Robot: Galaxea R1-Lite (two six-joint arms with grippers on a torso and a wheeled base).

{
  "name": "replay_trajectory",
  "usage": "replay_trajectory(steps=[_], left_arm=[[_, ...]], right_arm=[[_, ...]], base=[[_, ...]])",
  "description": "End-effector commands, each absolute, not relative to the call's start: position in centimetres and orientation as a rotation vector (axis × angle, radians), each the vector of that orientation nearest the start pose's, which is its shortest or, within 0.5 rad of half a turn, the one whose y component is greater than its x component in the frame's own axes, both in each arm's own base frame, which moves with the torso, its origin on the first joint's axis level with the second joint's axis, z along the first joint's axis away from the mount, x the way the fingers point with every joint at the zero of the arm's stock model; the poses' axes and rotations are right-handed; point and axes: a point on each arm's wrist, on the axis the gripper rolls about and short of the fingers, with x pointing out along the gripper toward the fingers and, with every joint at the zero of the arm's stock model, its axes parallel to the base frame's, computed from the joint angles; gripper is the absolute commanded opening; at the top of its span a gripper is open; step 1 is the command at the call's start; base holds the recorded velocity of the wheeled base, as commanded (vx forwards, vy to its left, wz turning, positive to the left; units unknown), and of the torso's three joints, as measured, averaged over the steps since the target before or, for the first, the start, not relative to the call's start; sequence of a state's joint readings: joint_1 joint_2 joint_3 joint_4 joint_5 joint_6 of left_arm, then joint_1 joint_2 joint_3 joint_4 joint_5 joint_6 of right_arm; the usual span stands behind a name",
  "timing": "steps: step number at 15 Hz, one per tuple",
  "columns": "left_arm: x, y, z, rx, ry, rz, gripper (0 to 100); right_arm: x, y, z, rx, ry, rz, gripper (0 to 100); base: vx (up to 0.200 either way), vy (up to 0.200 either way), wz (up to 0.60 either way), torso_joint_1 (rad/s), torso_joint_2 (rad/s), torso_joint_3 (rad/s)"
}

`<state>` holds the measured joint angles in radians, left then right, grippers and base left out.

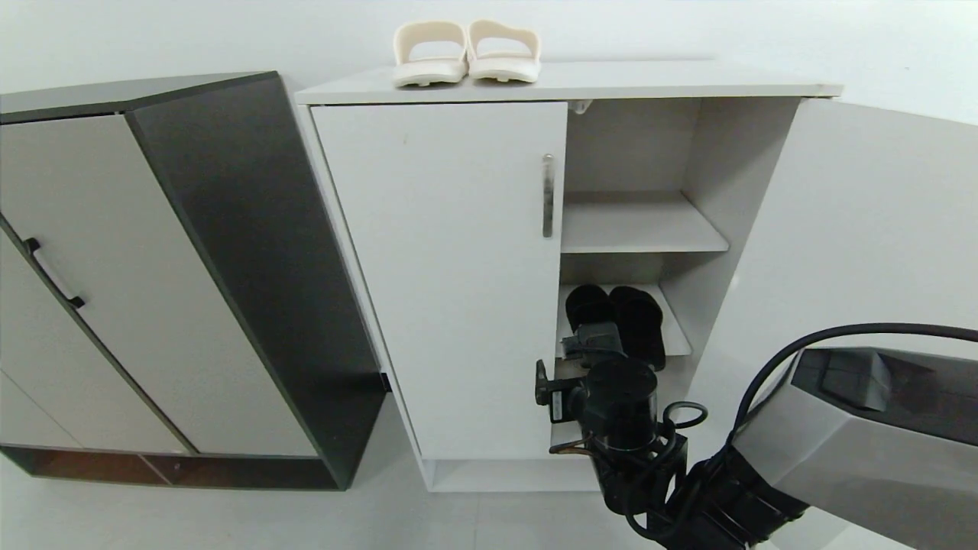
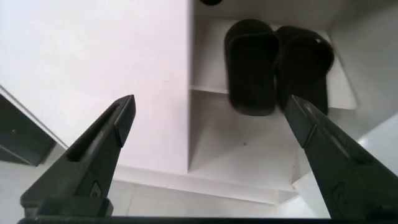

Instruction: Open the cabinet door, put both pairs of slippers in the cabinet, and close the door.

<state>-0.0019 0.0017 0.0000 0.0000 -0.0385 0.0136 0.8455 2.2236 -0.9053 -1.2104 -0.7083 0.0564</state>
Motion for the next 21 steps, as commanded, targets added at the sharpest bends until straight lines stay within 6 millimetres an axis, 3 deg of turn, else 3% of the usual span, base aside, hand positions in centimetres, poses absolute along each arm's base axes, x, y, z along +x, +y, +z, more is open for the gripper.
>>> replay_trajectory(steps=[1,8,21], left_arm=[[-2.3,-0.1,7.6,0.014,0.003,-0.04,0],[-2.3,-0.1,7.6,0.014,0.003,-0.04,0],[-2.3,-0.1,7.6,0.011,0.003,-0.038,0]], right_arm=[[27.2,28.6,7.5,-0.032,0.084,0.15,100],[27.1,28.6,7.4,-0.024,0.061,0.166,100],[26.9,27.7,6.1,-0.084,0.046,0.236,100]], base=[[0.0,0.2,0.0,-0.002,0.0,0.002],[0.0,0.2,0.0,0.002,0.0,0.004],[0.0,0.0,0.0,0.0,0.0,0.0]])
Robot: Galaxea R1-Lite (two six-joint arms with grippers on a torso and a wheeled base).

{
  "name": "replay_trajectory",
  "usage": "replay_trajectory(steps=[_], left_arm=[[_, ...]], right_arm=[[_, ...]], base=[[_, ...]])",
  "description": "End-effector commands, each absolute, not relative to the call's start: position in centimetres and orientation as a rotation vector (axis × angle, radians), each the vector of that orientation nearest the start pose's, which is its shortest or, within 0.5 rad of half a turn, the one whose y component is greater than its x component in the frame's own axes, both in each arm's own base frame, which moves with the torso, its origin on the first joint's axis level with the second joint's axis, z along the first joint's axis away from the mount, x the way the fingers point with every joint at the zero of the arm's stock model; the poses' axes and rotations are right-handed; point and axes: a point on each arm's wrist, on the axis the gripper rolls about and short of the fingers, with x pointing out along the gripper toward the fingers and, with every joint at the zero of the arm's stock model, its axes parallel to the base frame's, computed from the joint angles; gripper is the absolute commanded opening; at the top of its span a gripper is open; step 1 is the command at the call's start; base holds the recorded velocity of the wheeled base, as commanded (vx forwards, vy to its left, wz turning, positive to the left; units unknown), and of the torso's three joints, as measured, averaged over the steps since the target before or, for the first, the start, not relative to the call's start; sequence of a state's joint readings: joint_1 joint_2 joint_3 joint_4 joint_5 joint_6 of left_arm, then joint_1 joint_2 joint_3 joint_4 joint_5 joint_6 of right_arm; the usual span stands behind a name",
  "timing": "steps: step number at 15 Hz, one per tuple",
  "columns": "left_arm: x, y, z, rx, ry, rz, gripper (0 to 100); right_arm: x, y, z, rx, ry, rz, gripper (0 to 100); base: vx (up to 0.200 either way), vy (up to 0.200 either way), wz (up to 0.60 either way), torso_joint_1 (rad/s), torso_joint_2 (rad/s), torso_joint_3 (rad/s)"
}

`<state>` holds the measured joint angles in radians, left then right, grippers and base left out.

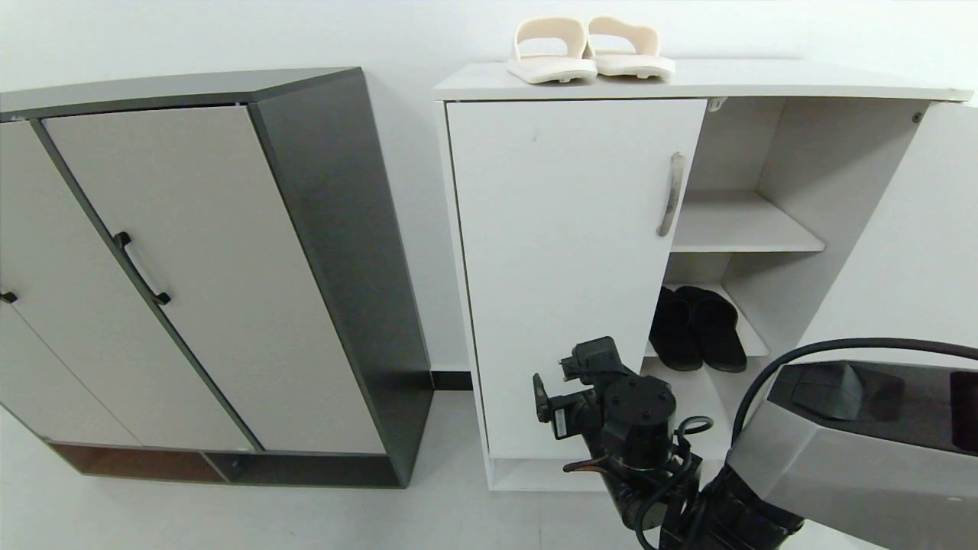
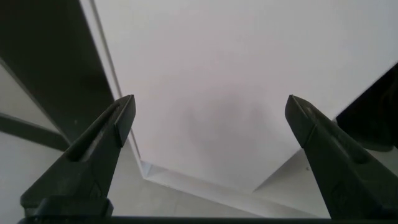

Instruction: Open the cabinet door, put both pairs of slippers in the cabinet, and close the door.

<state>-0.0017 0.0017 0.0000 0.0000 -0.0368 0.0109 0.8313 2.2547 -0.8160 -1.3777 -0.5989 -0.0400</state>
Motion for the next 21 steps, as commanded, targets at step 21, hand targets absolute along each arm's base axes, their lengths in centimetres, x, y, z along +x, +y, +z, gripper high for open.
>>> replay_trajectory(steps=[21], left_arm=[[-2.26,-0.08,7.55,0.009,0.003,-0.038,0]], right_arm=[[26.64,27.58,6.36,-0.09,0.046,0.234,100]], base=[[0.0,0.0,0.0,0.095,-0.37,-0.277]])
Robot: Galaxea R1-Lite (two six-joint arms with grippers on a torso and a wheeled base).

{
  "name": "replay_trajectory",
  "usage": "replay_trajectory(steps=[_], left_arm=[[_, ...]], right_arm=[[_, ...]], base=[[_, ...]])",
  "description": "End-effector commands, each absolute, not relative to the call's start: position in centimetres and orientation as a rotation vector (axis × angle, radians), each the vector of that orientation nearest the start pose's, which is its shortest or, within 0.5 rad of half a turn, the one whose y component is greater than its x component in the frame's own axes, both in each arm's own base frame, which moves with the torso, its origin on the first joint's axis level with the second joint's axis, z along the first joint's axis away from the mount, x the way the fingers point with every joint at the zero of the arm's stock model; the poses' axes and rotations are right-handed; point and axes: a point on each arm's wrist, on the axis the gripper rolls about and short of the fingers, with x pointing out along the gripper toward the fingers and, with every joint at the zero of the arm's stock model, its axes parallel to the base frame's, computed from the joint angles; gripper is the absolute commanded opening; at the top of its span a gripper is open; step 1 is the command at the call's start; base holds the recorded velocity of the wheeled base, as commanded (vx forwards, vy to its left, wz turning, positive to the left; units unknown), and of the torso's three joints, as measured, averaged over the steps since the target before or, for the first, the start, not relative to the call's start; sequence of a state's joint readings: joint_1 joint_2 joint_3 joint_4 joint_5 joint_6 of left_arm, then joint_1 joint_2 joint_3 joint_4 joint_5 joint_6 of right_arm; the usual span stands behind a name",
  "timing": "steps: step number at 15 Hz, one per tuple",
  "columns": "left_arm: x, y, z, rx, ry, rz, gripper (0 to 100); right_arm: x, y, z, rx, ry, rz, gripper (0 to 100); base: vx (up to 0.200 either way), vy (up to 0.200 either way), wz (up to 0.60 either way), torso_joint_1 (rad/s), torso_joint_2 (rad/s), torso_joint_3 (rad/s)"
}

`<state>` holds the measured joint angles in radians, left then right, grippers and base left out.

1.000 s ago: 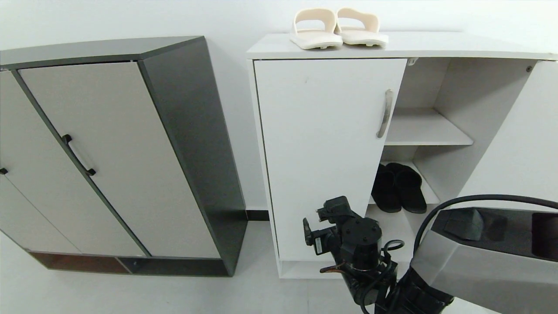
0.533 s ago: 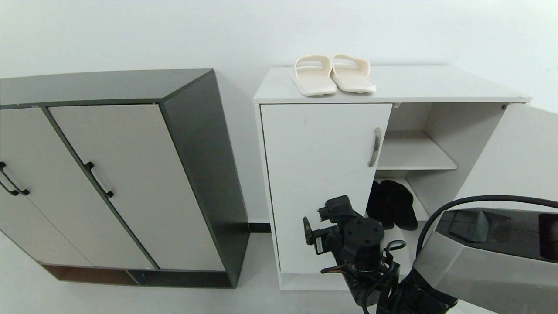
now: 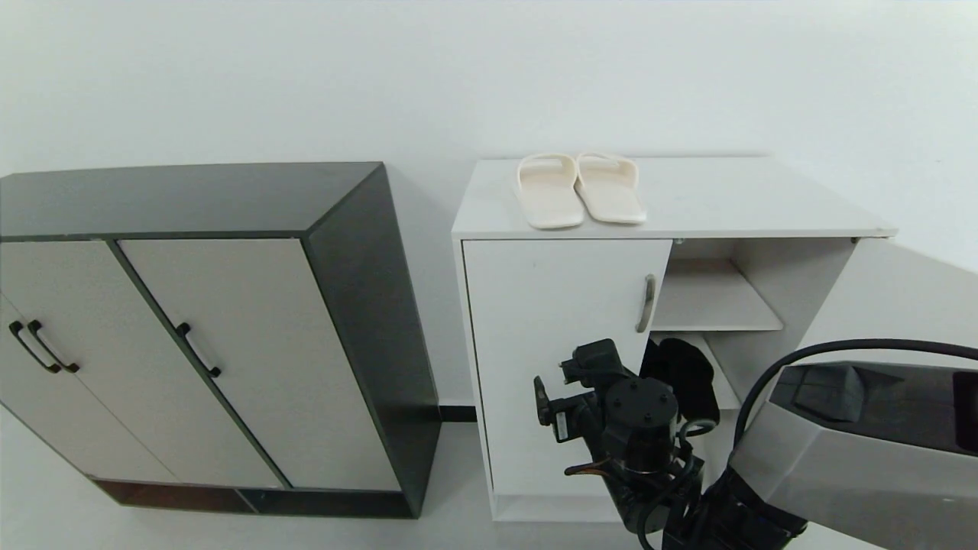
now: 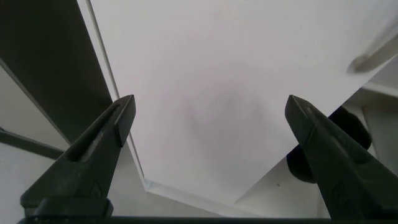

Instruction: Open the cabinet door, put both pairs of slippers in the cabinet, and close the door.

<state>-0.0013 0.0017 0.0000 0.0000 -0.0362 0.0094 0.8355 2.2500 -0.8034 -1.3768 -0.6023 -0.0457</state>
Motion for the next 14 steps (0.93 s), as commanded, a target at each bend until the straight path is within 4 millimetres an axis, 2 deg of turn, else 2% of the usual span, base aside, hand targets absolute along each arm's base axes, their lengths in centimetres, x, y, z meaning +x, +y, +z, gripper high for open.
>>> replay_trajectory(steps=[1,11,14], left_arm=[[-2.26,-0.08,7.55,0.009,0.003,-0.038,0],[-2.26,-0.08,7.55,0.014,0.003,-0.038,0],[-2.26,-0.08,7.55,0.014,0.003,-0.038,0]], right_arm=[[26.64,27.58,6.36,-0.09,0.046,0.234,100],[26.8,27.58,5.76,-0.132,0.047,0.232,100],[27.04,27.86,5.6,-0.147,-0.034,0.231,100]], base=[[0.0,0.0,0.0,0.193,-0.51,-0.31],[0.0,0.0,0.0,0.222,-0.54,-0.311],[0.0,0.0,0.0,0.137,-0.31,-0.175]])
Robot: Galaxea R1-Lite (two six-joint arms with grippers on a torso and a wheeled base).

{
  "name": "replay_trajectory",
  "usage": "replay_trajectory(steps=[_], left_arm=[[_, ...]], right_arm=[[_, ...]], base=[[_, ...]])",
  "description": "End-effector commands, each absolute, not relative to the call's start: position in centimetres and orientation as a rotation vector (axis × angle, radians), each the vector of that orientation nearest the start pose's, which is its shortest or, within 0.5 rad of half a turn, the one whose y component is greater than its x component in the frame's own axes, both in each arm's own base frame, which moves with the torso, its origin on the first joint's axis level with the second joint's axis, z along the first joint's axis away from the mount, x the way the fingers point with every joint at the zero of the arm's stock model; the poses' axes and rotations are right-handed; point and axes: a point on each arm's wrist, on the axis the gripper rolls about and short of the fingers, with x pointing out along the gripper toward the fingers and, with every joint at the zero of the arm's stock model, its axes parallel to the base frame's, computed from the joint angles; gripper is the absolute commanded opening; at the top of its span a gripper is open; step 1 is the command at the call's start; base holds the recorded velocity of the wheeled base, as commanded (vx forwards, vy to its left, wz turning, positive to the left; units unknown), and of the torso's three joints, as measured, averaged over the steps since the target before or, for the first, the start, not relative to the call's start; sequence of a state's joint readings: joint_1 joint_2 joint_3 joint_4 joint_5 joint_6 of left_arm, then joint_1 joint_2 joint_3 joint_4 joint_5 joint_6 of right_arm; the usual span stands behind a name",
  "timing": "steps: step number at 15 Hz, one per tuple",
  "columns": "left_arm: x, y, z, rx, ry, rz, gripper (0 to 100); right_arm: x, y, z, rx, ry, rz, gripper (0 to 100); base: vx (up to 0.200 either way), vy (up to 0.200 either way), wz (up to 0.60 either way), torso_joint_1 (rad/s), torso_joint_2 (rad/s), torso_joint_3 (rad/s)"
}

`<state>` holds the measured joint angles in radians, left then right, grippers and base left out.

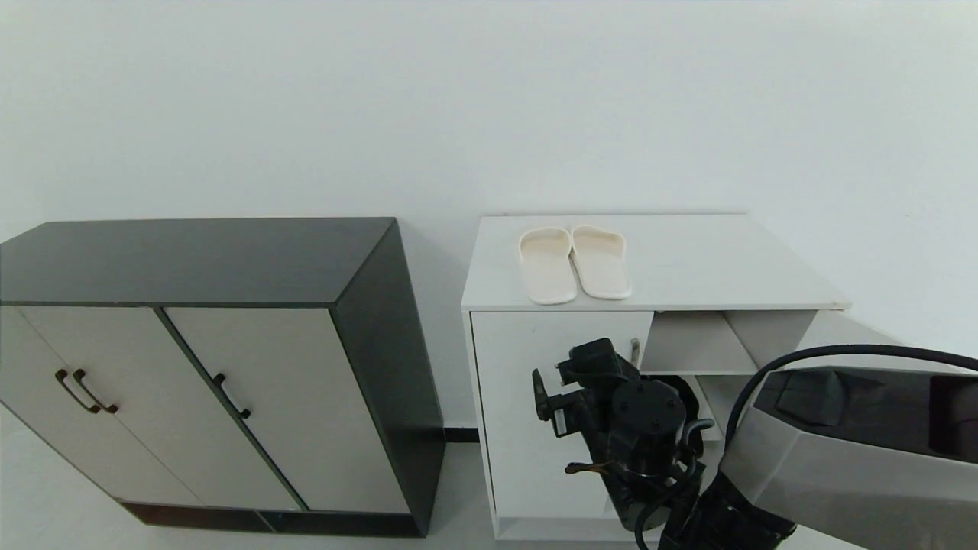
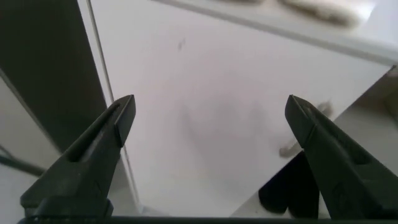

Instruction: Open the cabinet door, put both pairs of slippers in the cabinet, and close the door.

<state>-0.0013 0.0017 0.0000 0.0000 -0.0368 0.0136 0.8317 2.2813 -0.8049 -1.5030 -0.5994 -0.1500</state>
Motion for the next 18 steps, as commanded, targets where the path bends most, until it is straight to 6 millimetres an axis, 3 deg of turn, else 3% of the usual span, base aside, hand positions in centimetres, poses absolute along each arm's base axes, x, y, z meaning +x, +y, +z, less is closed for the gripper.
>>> replay_trajectory(steps=[1,3,7,10,13,18], left_arm=[[-2.3,-0.1,7.6,0.014,0.003,-0.038,0],[-2.3,-0.1,7.6,0.014,0.003,-0.038,0],[-2.3,-0.1,7.6,0.014,0.003,-0.038,0],[-2.3,-0.1,7.6,0.014,0.003,-0.038,0],[-2.3,-0.1,7.6,0.014,0.003,-0.038,0],[-2.3,-0.1,7.6,0.014,0.003,-0.038,0]], right_arm=[[27.0,27.8,5.8,-0.151,-0.028,0.232,100],[26.9,28.3,7.5,-0.098,-0.006,0.242,100],[24.8,27.8,13.2,-0.067,0.217,0.26,100],[24.8,28.4,17.3,0.085,0.27,0.138,100],[25.1,28.6,18.2,0.144,0.203,0.072,100],[26.0,27.6,15.3,0.059,0.098,0.078,100]], base=[[0.0,0.0,0.0,0.046,-0.09,-0.051],[0.0,0.0,0.0,0.0,0.0,0.0],[0.0,0.0,0.0,0.0,0.0,0.0],[0.0,0.0,0.0,0.0,0.0,0.0],[0.0,0.0,0.0,0.0,0.0,0.0],[0.0,0.0,0.0,0.0,0.0,0.0]])
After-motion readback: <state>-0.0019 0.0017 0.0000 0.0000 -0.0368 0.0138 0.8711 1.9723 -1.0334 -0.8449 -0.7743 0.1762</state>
